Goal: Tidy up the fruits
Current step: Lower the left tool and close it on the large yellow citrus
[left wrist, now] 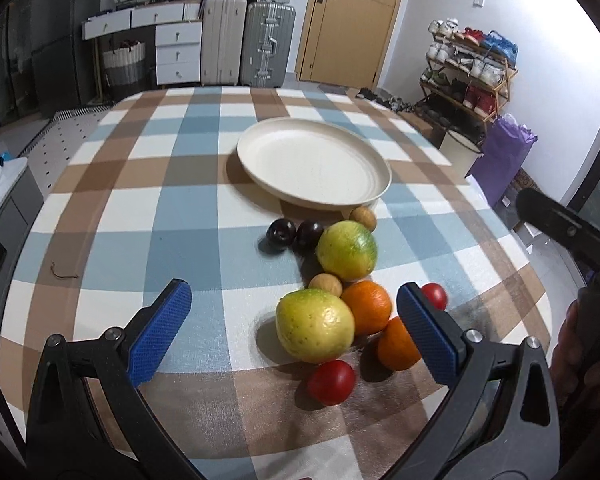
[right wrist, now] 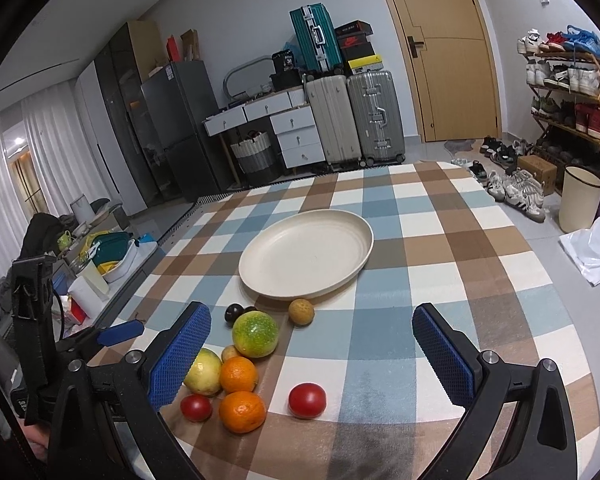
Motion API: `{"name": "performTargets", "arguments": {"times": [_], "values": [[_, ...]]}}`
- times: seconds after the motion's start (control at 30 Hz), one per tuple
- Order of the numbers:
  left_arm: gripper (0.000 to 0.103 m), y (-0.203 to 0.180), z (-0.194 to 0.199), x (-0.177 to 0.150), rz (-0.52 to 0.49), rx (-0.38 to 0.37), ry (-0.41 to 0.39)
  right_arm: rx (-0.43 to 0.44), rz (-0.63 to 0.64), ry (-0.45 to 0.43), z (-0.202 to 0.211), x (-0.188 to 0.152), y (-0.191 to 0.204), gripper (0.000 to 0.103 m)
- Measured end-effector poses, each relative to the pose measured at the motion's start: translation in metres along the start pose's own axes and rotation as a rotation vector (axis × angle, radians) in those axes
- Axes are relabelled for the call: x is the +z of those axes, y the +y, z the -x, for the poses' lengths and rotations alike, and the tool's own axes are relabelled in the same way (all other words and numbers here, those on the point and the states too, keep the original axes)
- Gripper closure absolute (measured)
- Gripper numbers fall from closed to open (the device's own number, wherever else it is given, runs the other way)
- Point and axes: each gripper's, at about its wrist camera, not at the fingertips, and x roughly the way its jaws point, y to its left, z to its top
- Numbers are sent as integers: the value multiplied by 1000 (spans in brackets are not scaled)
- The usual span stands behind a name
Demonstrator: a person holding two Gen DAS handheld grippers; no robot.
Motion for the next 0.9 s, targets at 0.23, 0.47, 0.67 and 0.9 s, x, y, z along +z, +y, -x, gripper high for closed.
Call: {"name": "performTargets", "arguments": {"times": [0.23, 0.47, 0.67, 0.9], "values": [[1, 17, -26, -4, 52, -64, 48, 0, -12, 27, -12, -3, -5, 0], [17, 31, -48, -7, 122, -180, 108, 5, -15, 34, -16, -3, -6, 0], [35, 33, -60, -7, 144, -251, 155, 2, -13, 36, -16, -3, -6, 0], [56, 25, -55, -11, 125, -310, 143, 7, -13, 35, -16, -4, -4, 0]]}}
